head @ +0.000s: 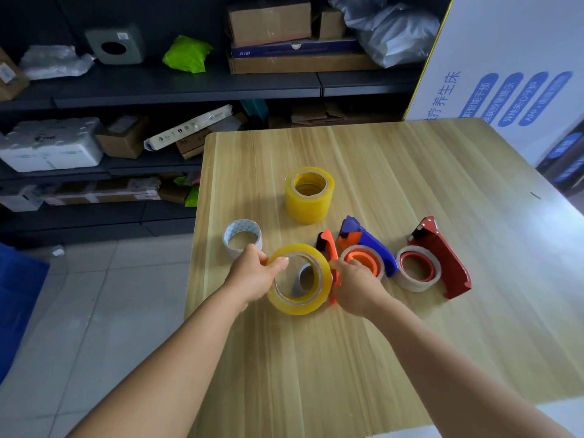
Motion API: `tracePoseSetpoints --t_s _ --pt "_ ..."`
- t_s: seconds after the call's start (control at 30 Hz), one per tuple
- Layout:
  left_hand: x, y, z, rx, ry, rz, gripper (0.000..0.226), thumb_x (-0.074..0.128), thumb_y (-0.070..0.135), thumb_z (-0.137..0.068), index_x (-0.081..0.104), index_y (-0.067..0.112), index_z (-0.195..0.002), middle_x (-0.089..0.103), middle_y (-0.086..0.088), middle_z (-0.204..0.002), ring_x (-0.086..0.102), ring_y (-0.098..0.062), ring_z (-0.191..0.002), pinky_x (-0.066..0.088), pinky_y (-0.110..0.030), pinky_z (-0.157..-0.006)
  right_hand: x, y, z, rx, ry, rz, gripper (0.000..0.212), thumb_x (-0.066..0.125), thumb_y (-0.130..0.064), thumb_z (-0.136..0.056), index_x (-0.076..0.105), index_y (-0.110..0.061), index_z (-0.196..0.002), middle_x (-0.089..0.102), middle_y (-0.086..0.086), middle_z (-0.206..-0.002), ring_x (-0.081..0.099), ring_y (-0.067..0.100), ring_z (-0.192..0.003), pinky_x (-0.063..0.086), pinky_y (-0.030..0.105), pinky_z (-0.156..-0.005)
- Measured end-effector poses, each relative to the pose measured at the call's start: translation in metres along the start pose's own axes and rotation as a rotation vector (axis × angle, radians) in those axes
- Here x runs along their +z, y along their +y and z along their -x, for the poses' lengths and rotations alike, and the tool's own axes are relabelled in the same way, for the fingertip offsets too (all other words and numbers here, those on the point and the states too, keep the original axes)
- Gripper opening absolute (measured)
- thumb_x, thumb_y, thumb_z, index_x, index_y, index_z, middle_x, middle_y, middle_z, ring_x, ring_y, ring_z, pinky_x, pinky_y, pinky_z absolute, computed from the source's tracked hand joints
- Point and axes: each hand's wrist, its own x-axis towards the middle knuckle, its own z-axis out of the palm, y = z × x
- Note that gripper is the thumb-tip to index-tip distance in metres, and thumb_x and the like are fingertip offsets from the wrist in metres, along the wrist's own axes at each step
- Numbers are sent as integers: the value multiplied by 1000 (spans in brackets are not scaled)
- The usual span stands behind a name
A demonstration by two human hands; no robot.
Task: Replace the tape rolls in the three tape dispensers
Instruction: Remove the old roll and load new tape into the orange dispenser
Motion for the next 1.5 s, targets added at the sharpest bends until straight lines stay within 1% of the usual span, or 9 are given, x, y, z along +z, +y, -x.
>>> tracePoseSetpoints --t_s 0.13,0.27,0.5,0.73,0.93,1.1,1.23,1.33,1.5 --pt "10 7 0 -59 -76 119 35 63 42 -87 46 12 -84 56 -7 -84 58 -19 -74 60 -38 -64 5 7 1 -36 35 33 32 59 -19 -87 54 -22 -119 47 3 -108 49 17 -89 41 27 -72" --pt "11 9 -2 -131 -126 183 34 60 42 -89 51 9 -92 60 -10 -88 61 -20 -71 56 -32 -55 3 14 0 -62 14 -13 30 58 -19 -88 53 -23 -117 42 2 -116 51 16 -95 39 24 -73" --pt "17 14 -4 -217 -205 281 36 58 44 -90 51 11 -102 64 -7 -83 64 -18 -70 54 -28 -50 0 20 -2 -50 22 -82 21 60 -17 -89 61 -16 -110 54 2 -115 54 15 -99 44 23 -79" --pt "17 7 -11 -174 -117 154 34 59 46 -89 50 13 -92 60 -9 -90 61 -22 -78 55 -32 -57 -2 15 0 -115 13 0 27 50 -10 -92 62 -18 -114 57 5 -111 55 19 -99 48 30 -87" --pt "13 0 -14 -172 -30 68 44 57 48 -88 47 11 -110 58 -10 -109 62 -25 -92 56 -34 -60 -5 12 0 -117 -25 189 27 46 -15 -94 60 -13 -117 57 5 -114 57 19 -101 50 33 -87" --pt "8 5 -12 -104 39 -73 41 55 49 -89 47 12 -106 59 -5 -93 62 -22 -78 60 -41 -69 -12 8 1 -141 -18 332 26 43 -14 -97 60 -5 -114 59 9 -108 55 24 -103 48 32 -86" --pt "7 10 -12 -86 -3 -11 39 57 49 -88 46 14 -100 58 -5 -93 61 -20 -81 58 -35 -61 -14 8 4 -124 20 316 30 47 -14 -95 51 -7 -124 56 10 -119 51 25 -112 46 34 -89" --pt "12 15 -13 -96 -32 95 39 58 49 -87 46 14 -97 58 -7 -96 62 -22 -84 58 -34 -58 -14 5 16 -139 123 -43 51 60 -24 -86 39 -20 -131 47 3 -118 51 21 -108 46 34 -84" --pt "19 20 -18 -112 -46 96 41 56 51 -87 46 13 -98 58 -8 -99 63 -25 -87 54 -29 -51 -7 0 14 -208 96 -96 105 71 -43 -76 -1 -24 -150 21 5 -153 20 28 -141 26 42 -110"
